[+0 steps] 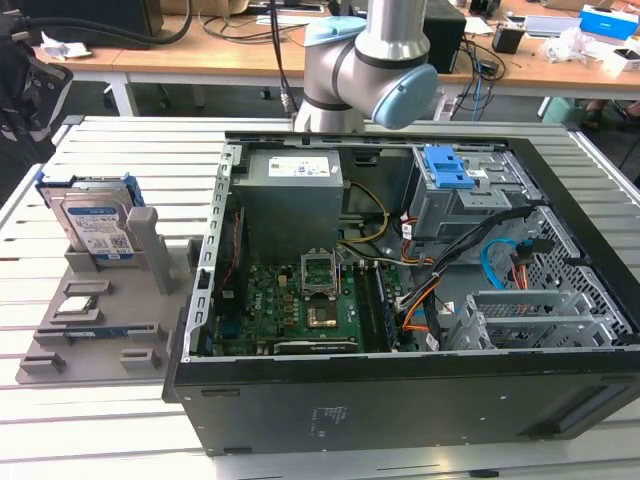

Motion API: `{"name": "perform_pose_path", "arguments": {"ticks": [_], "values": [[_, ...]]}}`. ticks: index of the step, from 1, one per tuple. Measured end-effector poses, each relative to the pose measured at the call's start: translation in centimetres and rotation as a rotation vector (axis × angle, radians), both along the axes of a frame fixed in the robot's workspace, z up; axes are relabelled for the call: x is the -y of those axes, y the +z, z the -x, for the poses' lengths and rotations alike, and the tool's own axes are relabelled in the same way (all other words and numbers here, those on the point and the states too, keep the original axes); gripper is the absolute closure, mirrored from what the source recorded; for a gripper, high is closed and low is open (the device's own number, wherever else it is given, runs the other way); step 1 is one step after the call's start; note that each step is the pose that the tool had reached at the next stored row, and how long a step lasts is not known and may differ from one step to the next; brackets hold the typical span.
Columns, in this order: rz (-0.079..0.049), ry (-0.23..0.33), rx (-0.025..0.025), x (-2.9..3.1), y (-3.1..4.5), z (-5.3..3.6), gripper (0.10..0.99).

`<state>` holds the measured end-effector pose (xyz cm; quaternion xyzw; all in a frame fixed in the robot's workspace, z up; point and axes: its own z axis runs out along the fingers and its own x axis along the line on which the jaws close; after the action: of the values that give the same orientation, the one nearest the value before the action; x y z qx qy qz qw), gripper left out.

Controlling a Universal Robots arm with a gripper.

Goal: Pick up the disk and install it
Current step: 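Reach for the disk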

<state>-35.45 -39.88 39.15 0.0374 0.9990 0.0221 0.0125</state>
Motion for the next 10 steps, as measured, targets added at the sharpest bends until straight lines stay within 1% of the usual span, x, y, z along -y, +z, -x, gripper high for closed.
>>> {"name": "perform_pose_path", "arguments": {"ticks": [4, 10], "values": [[0.0, 0.0, 0.0, 0.0, -0.01, 0.99, 0.98], [0.0, 0.0, -0.0001, 0.0, -0.02, 1.89, 0.98]]}}
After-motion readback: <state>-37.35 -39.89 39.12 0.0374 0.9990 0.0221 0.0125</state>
